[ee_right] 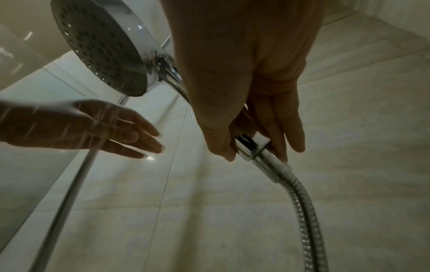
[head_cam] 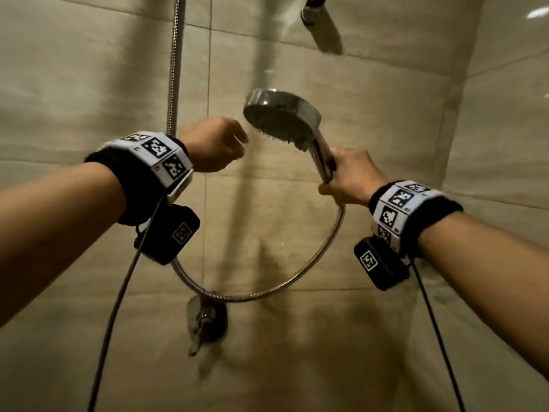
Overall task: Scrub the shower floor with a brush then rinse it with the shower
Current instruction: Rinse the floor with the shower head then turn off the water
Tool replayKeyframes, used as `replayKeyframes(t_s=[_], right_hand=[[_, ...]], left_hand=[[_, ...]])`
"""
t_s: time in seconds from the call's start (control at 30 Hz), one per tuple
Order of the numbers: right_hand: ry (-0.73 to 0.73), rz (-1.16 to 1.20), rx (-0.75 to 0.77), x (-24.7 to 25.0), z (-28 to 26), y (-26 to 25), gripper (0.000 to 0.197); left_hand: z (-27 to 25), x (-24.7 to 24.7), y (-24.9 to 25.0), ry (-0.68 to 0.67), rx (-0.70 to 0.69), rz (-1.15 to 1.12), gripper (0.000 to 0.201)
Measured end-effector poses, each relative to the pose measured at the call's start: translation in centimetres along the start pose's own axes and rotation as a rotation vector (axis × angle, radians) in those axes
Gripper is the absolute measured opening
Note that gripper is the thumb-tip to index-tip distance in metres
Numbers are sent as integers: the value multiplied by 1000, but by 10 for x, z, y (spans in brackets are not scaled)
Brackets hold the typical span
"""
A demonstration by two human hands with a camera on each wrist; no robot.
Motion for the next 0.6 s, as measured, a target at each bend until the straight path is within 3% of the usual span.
replayKeyframes(t_s=[0.1,0.2,0.3,0.37,0.43,0.5,0.6], right_hand=[[-77,3,-26,-24,-45,8,33],[-129,-107,-17,-42,-78,7,31],[-184,-258,-6,-57,-105,-2,32],[-218,-308,6,-69,-121,-12,31],[-225,-335,29,-77,-131,-23,26],[-218,-376,50,-81,-134,-33,22],[-206,-444,68,-86,-134,-50,21]], left_hand=[[-38,-2,-6,6,85,-53,31],[-63,-3,1,1,136,-256,23],[-89,-20,16,-157,225,-479,47],[-112,-36,23,-363,273,-414,73],[-129,-53,28,-545,241,-194,89],[-136,-68,26,-656,224,-1,91],[-140,-87,9,-753,228,24,76]])
Point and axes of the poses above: each hand's wrist, its own z-axis towards the middle knuckle, its own x-axis out of the back of the hand, y = z × x, the point moved 8 cm from there along z, towards the middle knuckle, and after that the axes turned 8 degrees about -y, right-handed, at the moved point
